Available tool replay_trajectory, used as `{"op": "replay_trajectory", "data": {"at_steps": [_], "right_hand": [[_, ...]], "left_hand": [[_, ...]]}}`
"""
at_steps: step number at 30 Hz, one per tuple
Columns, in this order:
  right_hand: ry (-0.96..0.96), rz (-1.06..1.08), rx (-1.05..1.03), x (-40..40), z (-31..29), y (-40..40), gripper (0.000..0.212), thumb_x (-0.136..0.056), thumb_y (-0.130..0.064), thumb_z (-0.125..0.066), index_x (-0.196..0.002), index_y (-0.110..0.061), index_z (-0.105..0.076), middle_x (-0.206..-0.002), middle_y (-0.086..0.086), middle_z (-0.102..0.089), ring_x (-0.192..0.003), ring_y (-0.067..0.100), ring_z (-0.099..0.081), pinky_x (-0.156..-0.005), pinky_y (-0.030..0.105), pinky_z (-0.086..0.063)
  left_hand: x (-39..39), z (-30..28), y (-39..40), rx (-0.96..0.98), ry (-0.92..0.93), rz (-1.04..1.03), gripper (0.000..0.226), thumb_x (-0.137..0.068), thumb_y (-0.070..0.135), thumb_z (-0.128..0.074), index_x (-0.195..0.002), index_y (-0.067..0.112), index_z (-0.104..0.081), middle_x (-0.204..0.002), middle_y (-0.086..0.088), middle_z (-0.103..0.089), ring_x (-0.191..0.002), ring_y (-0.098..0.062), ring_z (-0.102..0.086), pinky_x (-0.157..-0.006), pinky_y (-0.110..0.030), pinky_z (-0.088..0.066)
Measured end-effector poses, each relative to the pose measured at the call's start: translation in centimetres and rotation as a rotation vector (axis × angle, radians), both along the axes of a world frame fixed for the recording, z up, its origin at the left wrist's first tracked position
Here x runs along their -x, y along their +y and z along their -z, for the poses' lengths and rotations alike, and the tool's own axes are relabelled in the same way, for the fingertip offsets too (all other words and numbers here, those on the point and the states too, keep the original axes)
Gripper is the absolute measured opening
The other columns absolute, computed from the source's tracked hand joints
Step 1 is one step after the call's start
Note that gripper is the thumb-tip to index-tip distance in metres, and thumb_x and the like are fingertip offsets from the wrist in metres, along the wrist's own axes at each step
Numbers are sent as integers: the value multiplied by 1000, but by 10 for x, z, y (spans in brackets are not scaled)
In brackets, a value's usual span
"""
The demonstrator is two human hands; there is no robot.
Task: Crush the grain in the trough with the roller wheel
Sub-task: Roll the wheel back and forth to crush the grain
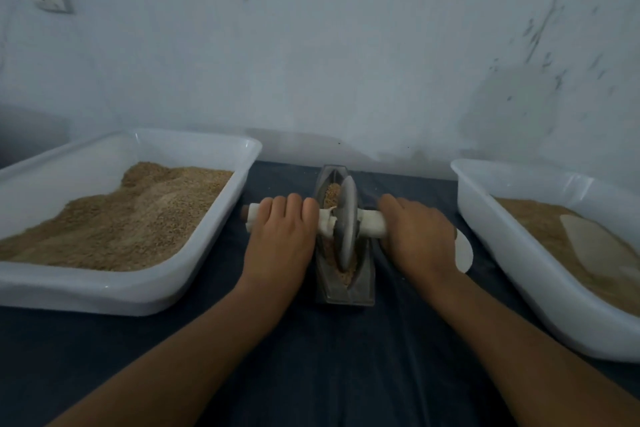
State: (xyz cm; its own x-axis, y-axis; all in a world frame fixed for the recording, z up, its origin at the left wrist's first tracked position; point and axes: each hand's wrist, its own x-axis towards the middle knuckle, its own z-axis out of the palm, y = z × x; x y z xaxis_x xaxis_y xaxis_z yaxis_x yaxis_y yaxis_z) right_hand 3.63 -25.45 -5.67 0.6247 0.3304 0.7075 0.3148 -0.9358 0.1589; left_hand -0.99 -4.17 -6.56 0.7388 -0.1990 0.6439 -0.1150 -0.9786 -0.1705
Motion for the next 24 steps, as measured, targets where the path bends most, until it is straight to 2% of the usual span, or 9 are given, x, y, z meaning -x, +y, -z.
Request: {"op": "replay_trajectory", "data": {"at_steps": [4,6,9,11,14,17,21,24], "right_hand": [[82,49,37,-15,-2,0,39,-70,-26,-78,-77,-26,-40,-62,-7,-49,-50,18,-39,-48,24,-9],[187,77,60,-27,-4,0,34,-77,-36,-71,-81,-30,-38,-66,-8,-48,-55,19,-40,-47,25,-18],[325,77,90,-46,-15,3,22,-80,-42,-65,-84,-33,-45,-78,-4,-59,-64,21,-45,-56,31,-34],[429,77,155,-60,-25,6,18,-78,-43,-65,-87,-35,-52,-80,-7,-55,-69,20,-48,-57,31,-34],[605,59,208,-80,-37,7,18,-75,-43,-66,-89,-38,-56,-81,-9,-57,-71,17,-56,-52,26,-32],[760,34,217,-98,-42,6,15,-73,-37,-70,-77,-32,-57,-78,-7,-61,-66,13,-57,-51,25,-36],[945,20,179,-117,-48,9,12,-65,-26,-74,-69,-17,-69,-68,4,-68,-60,23,-64,-55,30,-45],[1053,47,167,-125,-53,11,15,-59,-22,-75,-66,-9,-72,-64,9,-69,-53,24,-60,-54,29,-44]], "left_hand": [[-12,-1,1,-13,30,-23,17,-83,10,-49,-99,15,-45,-94,-7,-52,-85,-26,-51,-84,-39,-43],[-23,-4,2,-13,74,-37,17,-86,11,-52,-99,16,-44,-96,-5,-55,-88,-24,-53,-84,-37,-42],[-41,-9,5,-2,143,-68,18,-89,13,-56,-101,17,-43,-101,-4,-58,-93,-24,-58,-84,-36,-42],[-52,-12,6,14,169,-86,19,-90,14,-57,-99,19,-41,-103,-4,-60,-94,-24,-60,-80,-35,-40],[-67,-15,4,10,168,-121,24,-90,12,-59,-92,20,-36,-100,-5,-62,-90,-26,-61,-72,-34,-32],[-83,-22,2,-18,208,-154,18,-88,13,-62,-93,19,-46,-96,-5,-66,-88,-27,-64,-72,-35,-30],[-104,-35,1,-45,308,-189,10,-87,10,-64,-96,16,-62,-94,-6,-67,-89,-28,-64,-71,-36,-33],[-111,-38,0,-55,315,-210,9,-87,7,-64,-94,13,-65,-93,-8,-67,-88,-30,-65,-69,-36,-35]]}}
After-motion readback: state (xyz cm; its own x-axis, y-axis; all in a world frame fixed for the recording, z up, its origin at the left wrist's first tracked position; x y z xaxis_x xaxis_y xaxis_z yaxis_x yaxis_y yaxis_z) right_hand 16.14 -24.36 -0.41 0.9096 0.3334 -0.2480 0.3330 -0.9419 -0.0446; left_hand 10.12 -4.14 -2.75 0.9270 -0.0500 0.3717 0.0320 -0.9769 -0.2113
